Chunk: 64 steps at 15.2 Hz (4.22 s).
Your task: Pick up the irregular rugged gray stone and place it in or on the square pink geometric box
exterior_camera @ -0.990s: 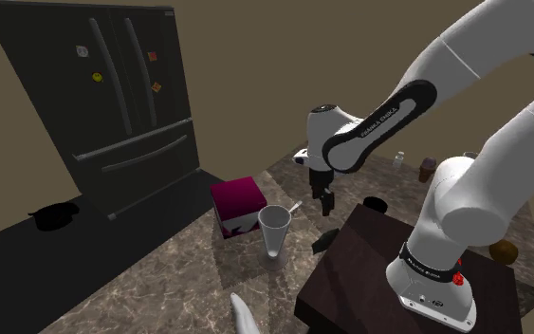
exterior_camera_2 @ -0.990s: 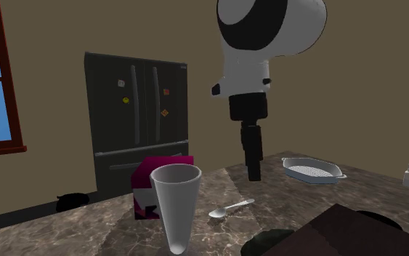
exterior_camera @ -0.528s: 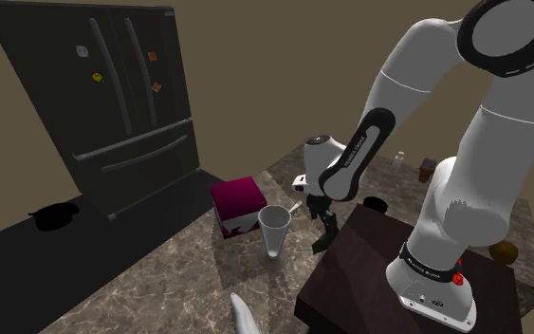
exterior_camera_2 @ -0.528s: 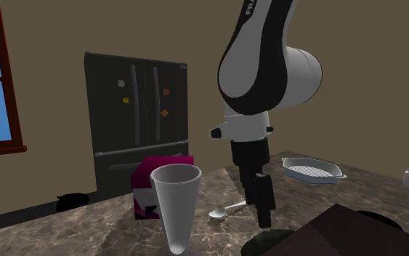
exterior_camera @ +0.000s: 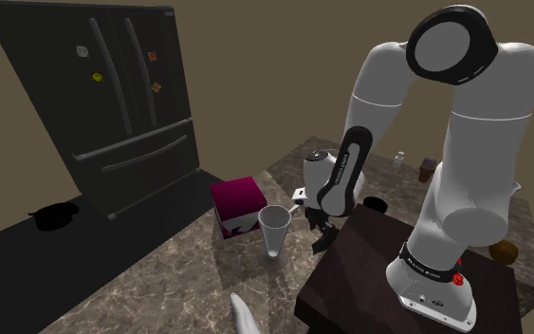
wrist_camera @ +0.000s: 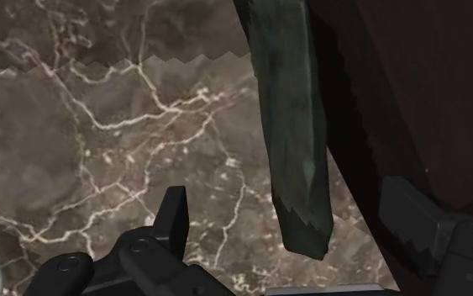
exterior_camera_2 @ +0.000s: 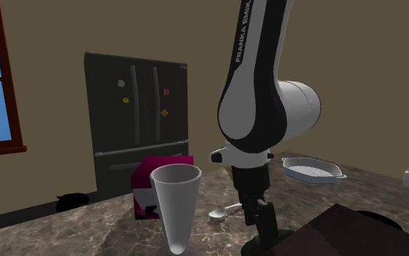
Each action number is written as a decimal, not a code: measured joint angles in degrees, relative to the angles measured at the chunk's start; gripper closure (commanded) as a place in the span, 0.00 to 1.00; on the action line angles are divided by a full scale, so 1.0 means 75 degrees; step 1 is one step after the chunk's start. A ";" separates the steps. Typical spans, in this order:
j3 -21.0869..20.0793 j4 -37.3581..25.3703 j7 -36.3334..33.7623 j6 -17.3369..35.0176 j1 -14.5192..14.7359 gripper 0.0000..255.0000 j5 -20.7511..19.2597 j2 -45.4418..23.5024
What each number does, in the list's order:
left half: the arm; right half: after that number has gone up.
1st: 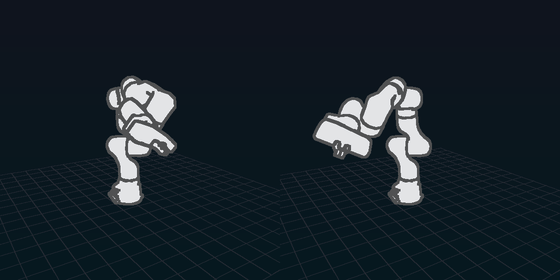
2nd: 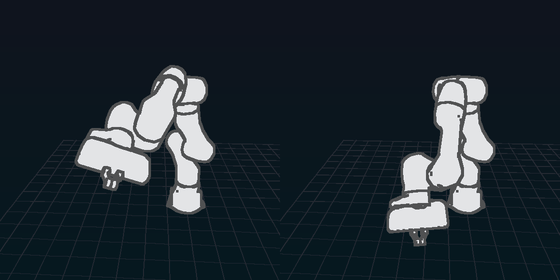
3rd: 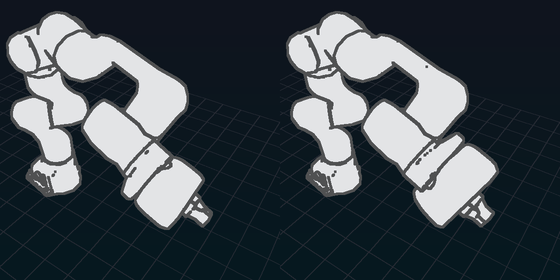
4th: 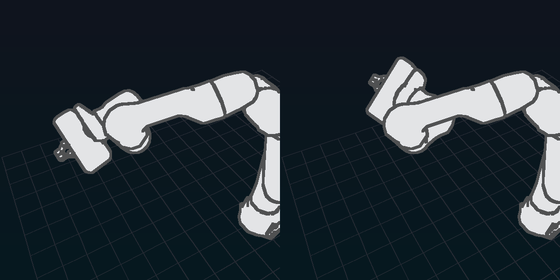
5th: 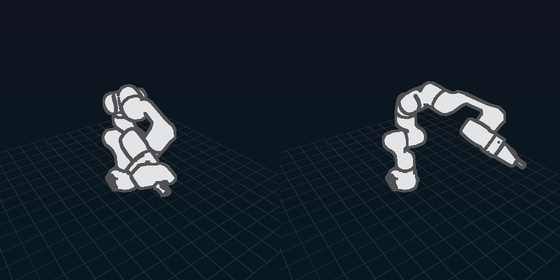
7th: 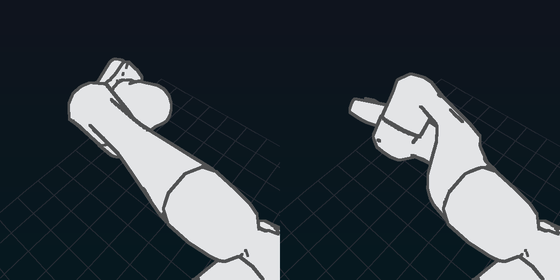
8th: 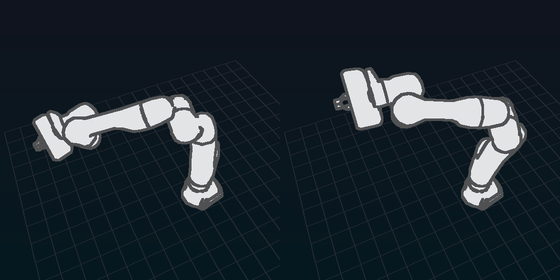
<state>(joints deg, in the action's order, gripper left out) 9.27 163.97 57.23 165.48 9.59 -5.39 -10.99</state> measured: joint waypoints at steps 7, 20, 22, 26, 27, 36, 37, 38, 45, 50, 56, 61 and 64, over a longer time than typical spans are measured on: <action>-0.0092 -0.0081 0.0074 0.0425 -0.0073 0.00 0.0083 -0.0433; -0.0071 0.0019 0.0039 0.0301 -0.0037 1.00 0.0062 -0.0365; 0.0019 0.0089 0.0024 0.0077 -0.0006 1.00 -0.0011 -0.0077; 0.0151 0.0205 -0.0078 -0.0475 0.0073 1.00 -0.0189 0.0611; 0.0174 0.0242 -0.0110 -0.0627 0.0085 1.00 -0.0238 0.0795; 0.0230 0.0386 -0.0259 -0.2045 0.0055 1.00 -0.0524 0.2356; 0.0234 0.0397 -0.0256 -0.2211 0.0038 1.00 -0.0550 0.2532; 0.0229 0.0413 -0.0264 -0.2344 0.0030 1.00 -0.0566 0.2681; 0.0162 0.0338 -0.0279 -0.3507 0.0011 1.00 -0.0575 0.3764; 0.0122 0.0194 -0.0254 -0.4275 -0.0004 1.00 -0.0558 0.4388; 0.0068 -0.0027 -0.0213 -0.5190 -0.0020 1.00 -0.0524 0.5083; 0.0000 -0.0238 -0.0210 -0.5882 -0.0006 1.00 -0.0471 0.5561; 0.0001 -0.0906 -0.0194 -0.5884 0.0111 1.00 -0.0346 0.4899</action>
<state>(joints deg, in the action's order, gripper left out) 9.29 157.18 55.77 121.34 10.42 -7.99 25.76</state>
